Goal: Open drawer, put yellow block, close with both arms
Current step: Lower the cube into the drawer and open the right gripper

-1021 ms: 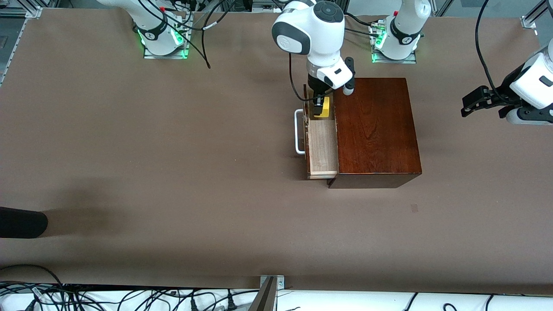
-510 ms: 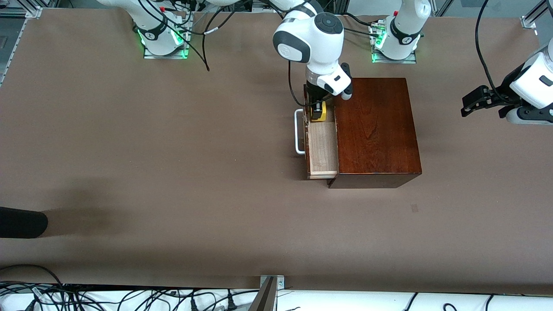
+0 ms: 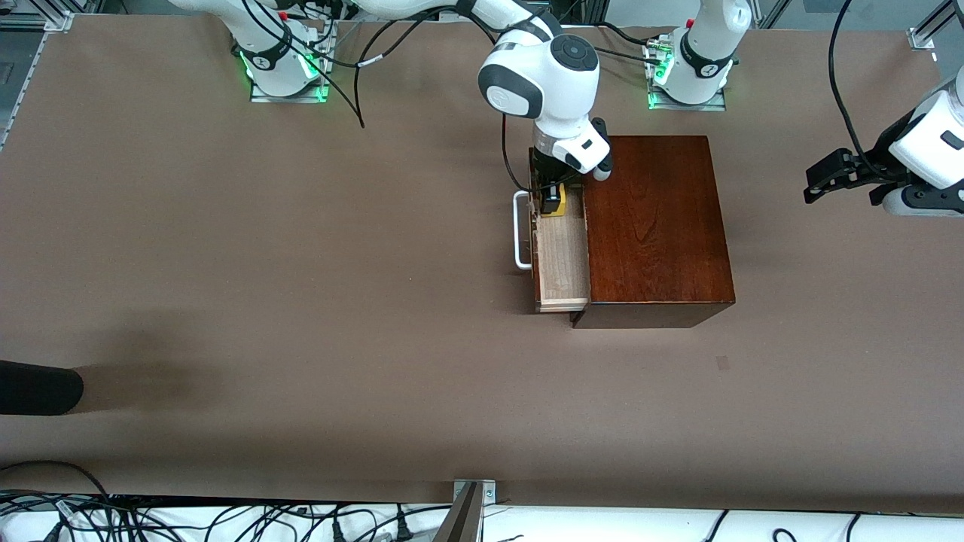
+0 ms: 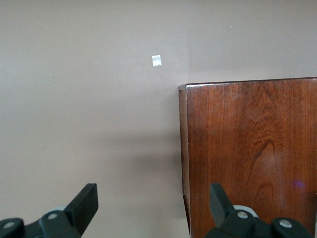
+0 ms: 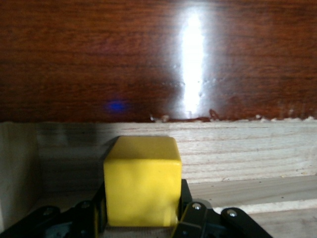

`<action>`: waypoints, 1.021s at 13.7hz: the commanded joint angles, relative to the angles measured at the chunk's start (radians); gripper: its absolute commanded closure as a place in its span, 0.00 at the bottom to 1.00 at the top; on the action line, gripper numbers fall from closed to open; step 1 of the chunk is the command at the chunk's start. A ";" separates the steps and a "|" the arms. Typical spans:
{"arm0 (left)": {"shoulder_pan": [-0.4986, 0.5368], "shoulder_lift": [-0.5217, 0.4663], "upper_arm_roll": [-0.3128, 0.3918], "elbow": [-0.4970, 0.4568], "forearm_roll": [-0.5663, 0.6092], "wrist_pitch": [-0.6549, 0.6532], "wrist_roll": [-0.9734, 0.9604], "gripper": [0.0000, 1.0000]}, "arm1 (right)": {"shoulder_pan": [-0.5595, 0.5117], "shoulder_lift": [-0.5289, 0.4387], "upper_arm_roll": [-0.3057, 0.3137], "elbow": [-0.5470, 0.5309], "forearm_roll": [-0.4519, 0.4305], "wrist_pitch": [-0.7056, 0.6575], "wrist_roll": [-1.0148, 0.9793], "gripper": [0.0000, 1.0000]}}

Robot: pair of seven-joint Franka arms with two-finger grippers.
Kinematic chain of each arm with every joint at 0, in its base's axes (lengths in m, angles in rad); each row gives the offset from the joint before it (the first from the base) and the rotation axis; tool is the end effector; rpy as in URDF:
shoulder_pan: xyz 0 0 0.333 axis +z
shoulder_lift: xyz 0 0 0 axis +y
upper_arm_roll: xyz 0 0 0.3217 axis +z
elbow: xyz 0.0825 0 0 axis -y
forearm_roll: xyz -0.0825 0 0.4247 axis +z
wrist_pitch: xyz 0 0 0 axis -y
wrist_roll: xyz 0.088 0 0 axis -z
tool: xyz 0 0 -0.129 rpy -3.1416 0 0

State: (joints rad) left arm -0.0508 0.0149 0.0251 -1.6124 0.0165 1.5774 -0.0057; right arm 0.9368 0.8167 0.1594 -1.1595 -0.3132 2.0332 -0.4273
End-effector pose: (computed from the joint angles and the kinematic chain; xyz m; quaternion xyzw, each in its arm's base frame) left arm 0.5973 -0.0133 0.5786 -0.9996 0.0103 0.0248 0.0088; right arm 0.4214 0.6929 0.2838 0.6935 0.7146 0.0590 0.0696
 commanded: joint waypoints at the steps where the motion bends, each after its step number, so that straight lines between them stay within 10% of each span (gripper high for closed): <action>1: 0.003 -0.016 0.001 -0.001 -0.033 -0.013 0.013 0.00 | 0.003 0.027 0.000 0.029 -0.030 -0.004 -0.002 0.81; 2: 0.003 -0.016 0.001 -0.001 -0.035 -0.013 0.013 0.00 | 0.003 0.024 0.000 0.029 -0.029 -0.005 0.002 0.73; 3: 0.003 -0.016 0.001 -0.003 -0.033 -0.013 0.013 0.00 | 0.003 0.024 0.000 0.029 -0.029 -0.005 0.019 0.01; 14: 0.003 -0.016 0.001 -0.001 -0.033 -0.013 0.013 0.00 | -0.108 -0.160 -0.004 0.092 0.094 -0.094 0.024 0.00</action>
State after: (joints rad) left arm -0.0509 0.0142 0.0251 -1.6123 0.0164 1.5773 -0.0057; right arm 0.8846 0.7447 0.1445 -1.0545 -0.2607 1.9728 -0.4070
